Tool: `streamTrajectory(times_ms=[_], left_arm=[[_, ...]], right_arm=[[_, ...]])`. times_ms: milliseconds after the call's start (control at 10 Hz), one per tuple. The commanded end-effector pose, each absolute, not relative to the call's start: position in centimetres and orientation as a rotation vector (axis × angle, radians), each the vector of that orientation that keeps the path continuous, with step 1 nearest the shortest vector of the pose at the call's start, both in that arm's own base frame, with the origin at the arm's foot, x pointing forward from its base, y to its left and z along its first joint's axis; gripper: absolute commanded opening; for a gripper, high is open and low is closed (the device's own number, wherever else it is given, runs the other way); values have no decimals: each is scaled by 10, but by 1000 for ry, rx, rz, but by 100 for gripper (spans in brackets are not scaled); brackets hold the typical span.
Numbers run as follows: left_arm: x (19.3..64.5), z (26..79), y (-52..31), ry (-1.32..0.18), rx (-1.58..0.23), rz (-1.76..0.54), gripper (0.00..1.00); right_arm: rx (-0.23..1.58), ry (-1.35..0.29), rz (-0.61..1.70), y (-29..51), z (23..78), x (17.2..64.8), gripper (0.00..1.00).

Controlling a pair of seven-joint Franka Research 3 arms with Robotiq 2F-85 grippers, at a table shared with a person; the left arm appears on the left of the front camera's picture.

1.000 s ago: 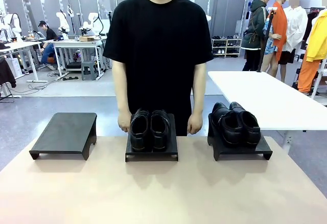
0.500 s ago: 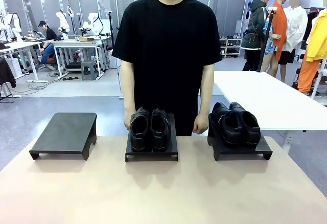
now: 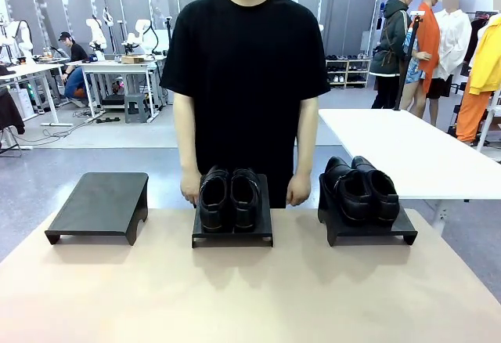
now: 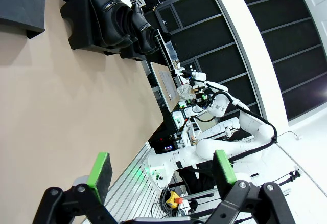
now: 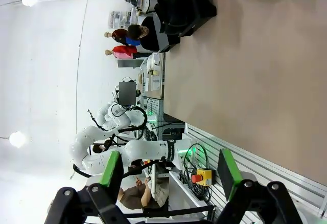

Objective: Place the shoes on the stand as instructed by the person.
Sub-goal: Pick up another pair of Shoes and place it on the Shoes Stand indicated by the person.

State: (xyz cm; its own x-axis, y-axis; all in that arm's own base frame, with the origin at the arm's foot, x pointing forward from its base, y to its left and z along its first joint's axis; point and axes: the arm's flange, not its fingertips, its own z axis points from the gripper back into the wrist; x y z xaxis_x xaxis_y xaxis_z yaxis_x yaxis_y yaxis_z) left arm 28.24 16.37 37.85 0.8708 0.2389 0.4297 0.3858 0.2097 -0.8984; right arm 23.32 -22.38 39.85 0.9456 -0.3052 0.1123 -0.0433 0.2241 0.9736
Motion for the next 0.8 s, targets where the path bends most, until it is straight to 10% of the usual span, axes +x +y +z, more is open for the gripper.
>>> streamTrajectory(times_ms=[0, 700], left_arm=[[282, 381, 164, -561, -1389, -120, 100], [282, 381, 164, -561, -1389, -120, 100]], right_arm=[[1341, -286, -197, -225, 402, 232, 94], [1341, -286, -197, -225, 402, 232, 94]])
